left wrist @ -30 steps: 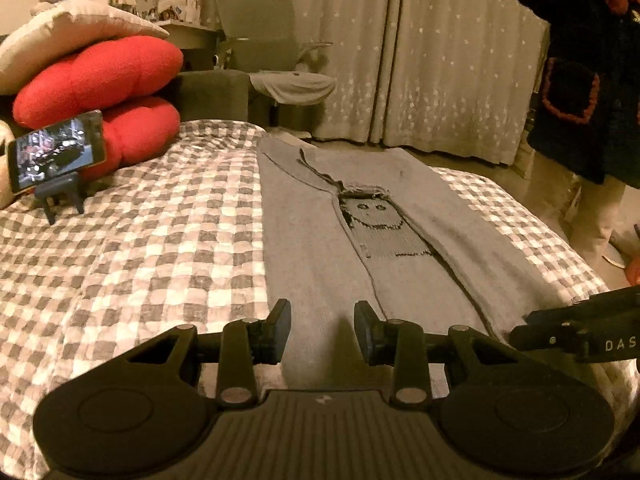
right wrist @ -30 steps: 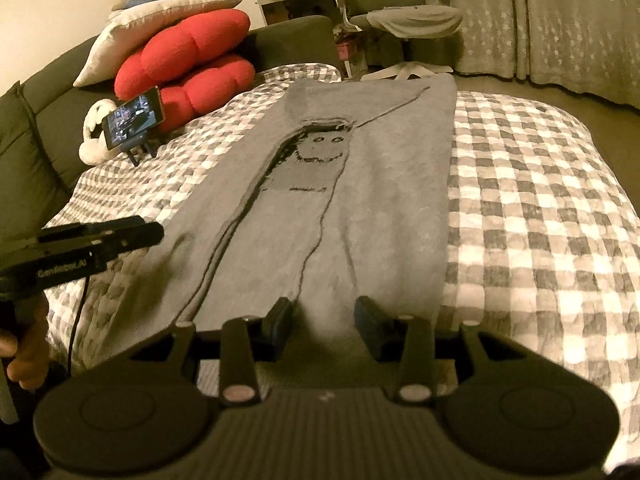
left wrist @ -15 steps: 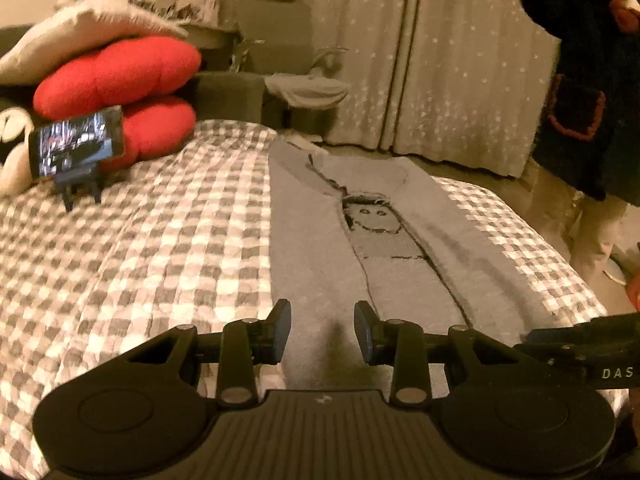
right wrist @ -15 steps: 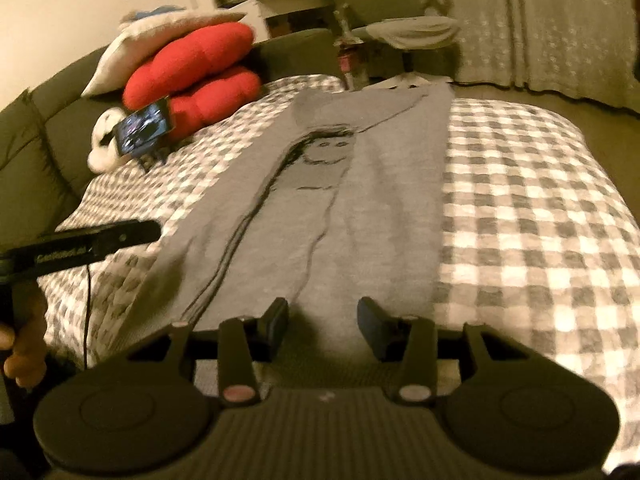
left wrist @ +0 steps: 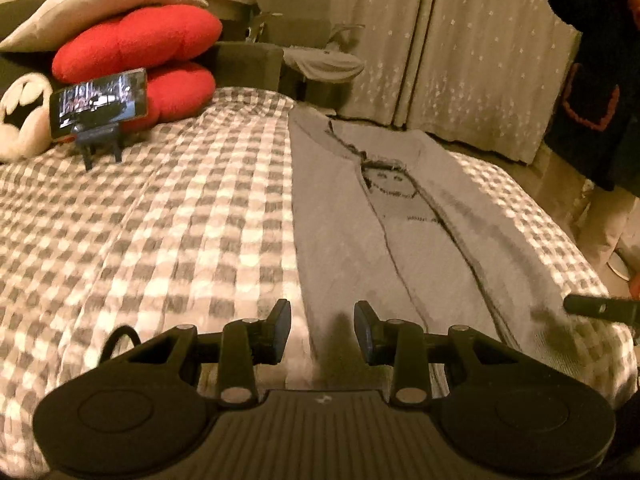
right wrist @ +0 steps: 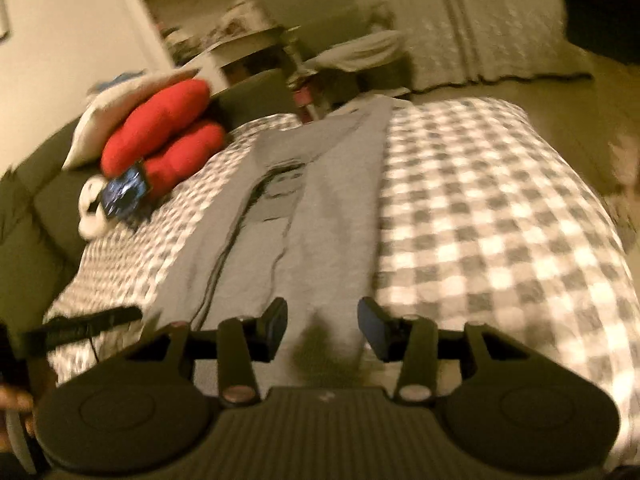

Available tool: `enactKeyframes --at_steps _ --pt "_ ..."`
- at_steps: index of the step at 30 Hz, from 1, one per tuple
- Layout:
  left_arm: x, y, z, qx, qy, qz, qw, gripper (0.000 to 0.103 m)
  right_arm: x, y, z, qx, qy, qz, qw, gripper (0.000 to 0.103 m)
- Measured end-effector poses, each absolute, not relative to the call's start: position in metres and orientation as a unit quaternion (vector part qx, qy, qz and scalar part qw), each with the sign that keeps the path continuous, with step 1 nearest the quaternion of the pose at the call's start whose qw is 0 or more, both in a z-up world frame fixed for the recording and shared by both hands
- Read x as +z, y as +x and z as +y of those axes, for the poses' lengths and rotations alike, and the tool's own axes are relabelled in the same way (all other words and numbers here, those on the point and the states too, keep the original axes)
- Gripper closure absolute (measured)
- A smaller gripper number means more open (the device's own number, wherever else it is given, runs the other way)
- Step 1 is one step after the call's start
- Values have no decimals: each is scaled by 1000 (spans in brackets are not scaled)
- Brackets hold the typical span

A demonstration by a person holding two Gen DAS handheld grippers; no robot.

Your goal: Fold clothes

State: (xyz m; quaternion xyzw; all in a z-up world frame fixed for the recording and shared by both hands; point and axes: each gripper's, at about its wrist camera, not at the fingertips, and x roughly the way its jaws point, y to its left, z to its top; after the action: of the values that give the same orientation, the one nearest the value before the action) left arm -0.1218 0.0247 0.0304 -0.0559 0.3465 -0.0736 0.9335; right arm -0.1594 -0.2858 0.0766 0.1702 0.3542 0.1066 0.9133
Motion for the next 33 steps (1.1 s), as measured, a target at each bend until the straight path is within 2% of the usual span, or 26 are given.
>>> enactKeyframes --at_steps 5,12,14,15,16,17,18,22,33 --pt "19 -127 22 -78 -60 372 923 70 61 -155 -278 120 161 406 891 61" --pt "12 -138 18 -90 -80 389 913 70 53 -176 -272 143 187 405 884 62" --pt "11 -139 15 -92 -81 390 913 70 52 -179 -273 134 192 403 885 73" --pt "10 -138 14 -92 -81 390 913 70 52 -180 -273 129 193 403 885 84" --pt "9 -138 14 -92 -83 388 913 76 51 -180 -274 124 194 402 886 90" --pt "9 -137 14 -93 -86 387 913 82 50 -181 -274 125 200 402 885 91" --pt "9 -136 14 -97 -91 387 913 92 50 -182 -274 126 204 399 885 92" --pt "12 -136 23 -102 -125 388 908 97 53 -190 -274 133 225 383 886 93" --pt "44 -165 39 -113 -151 358 914 99 79 -227 -285 145 265 345 889 94"
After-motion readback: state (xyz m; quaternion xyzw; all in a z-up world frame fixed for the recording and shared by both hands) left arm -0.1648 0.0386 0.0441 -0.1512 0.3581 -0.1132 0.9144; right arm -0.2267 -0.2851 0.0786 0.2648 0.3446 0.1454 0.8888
